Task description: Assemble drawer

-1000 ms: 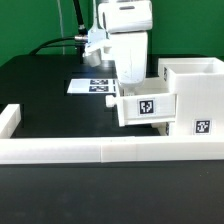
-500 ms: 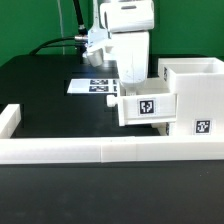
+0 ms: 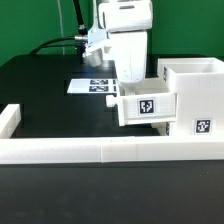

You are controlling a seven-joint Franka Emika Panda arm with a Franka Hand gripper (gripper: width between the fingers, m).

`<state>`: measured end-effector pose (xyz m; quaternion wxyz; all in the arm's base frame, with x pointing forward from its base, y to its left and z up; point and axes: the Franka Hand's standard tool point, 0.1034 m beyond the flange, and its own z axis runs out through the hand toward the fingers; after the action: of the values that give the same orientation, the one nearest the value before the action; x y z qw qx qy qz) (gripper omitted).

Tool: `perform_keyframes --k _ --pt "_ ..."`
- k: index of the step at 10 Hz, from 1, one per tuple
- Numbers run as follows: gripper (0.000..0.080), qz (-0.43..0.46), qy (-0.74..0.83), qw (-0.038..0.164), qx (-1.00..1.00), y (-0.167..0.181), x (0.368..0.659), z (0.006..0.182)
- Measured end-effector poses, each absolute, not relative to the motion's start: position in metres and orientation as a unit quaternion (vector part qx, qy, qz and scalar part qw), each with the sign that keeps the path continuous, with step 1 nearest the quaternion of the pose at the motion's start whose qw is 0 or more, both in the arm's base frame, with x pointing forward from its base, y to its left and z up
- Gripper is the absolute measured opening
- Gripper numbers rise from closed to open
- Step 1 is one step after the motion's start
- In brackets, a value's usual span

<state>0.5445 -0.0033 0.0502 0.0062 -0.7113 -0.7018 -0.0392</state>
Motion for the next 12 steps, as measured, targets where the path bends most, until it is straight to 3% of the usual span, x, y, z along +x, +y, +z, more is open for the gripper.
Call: perform_keyframes --k 12 --pt "0.0044 -0.035 -0.696 0.010 -0.717 0.0047 0.5445 0.0501"
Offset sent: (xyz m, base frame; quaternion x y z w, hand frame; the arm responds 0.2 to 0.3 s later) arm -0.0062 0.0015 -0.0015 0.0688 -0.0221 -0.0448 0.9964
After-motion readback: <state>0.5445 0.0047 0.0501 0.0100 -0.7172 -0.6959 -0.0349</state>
